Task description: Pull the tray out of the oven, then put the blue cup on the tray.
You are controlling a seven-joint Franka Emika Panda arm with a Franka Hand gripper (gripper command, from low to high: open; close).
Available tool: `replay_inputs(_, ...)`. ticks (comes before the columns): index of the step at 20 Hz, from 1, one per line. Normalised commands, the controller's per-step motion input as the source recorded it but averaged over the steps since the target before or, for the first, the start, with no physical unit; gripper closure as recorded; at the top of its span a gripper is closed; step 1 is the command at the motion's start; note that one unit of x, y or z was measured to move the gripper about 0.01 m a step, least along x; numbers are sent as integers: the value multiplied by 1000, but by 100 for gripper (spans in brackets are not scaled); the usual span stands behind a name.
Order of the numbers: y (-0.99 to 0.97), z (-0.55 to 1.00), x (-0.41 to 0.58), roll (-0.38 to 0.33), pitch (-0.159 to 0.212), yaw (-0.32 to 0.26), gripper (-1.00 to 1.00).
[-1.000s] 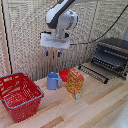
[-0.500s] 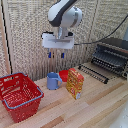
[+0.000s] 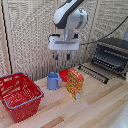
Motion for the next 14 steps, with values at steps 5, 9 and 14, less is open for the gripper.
replay_inputs(5,201,-456,483,-118,1,114,-100)
replay_inputs(9,62,-326,527,-111,0,1,-100)
replay_inputs(14,0,-274,139,-22,71,33,-100)
